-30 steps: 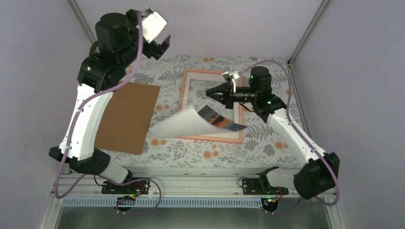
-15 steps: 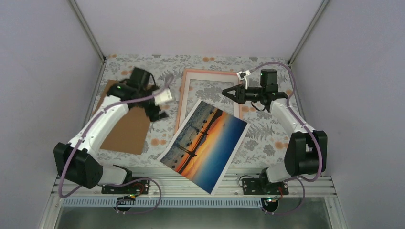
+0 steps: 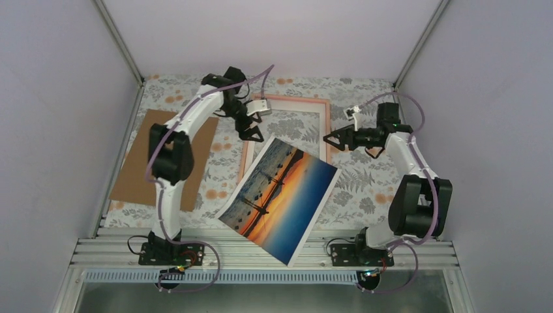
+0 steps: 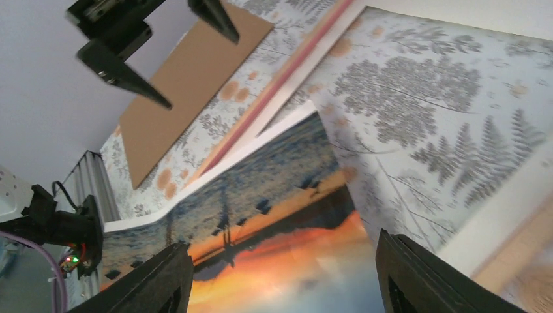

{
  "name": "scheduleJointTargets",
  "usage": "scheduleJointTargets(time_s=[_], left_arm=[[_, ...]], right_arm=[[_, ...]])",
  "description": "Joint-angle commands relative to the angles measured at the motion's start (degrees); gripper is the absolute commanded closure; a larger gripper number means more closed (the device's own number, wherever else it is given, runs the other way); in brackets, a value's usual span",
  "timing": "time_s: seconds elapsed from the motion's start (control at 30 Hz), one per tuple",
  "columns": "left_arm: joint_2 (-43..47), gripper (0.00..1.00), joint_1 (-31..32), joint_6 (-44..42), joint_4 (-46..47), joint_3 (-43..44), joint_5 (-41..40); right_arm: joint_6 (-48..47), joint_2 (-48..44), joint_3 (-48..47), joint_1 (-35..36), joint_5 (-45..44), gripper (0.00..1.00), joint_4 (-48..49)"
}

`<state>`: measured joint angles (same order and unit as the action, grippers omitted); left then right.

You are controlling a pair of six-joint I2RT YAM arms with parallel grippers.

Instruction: Put the photo into the frame

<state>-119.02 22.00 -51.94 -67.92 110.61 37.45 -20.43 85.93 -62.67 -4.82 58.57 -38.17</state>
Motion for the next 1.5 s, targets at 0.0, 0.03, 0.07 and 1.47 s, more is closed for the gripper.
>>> scheduleJointTargets(time_s=[0.0,0.03,0.07,1.47], left_arm=[[-10.71,0.01,0.38,-4.96,-9.82,13.18,3.88],[-12.62,0.01,0.53,-4.21,-9.86,15.49,3.71],[-14.56,0.01,0.58,-2.92,-9.86,18.11,3.91],[-29.06,0.64,2.52,5.45,-9.84,23.23,19.06]], right_arm=[[-9.06,0.86,-1.3,-4.01,-0.76,0.29,-9.06],[-9.62,0.49,-0.71,-4.76,-1.02,0.29,-9.73],[-9.91,0.13,-0.06,-5.5,-1.33,0.29,-9.9],[0.09,-1.9,1.13,-7.55,-0.87,0.19,-2.83]])
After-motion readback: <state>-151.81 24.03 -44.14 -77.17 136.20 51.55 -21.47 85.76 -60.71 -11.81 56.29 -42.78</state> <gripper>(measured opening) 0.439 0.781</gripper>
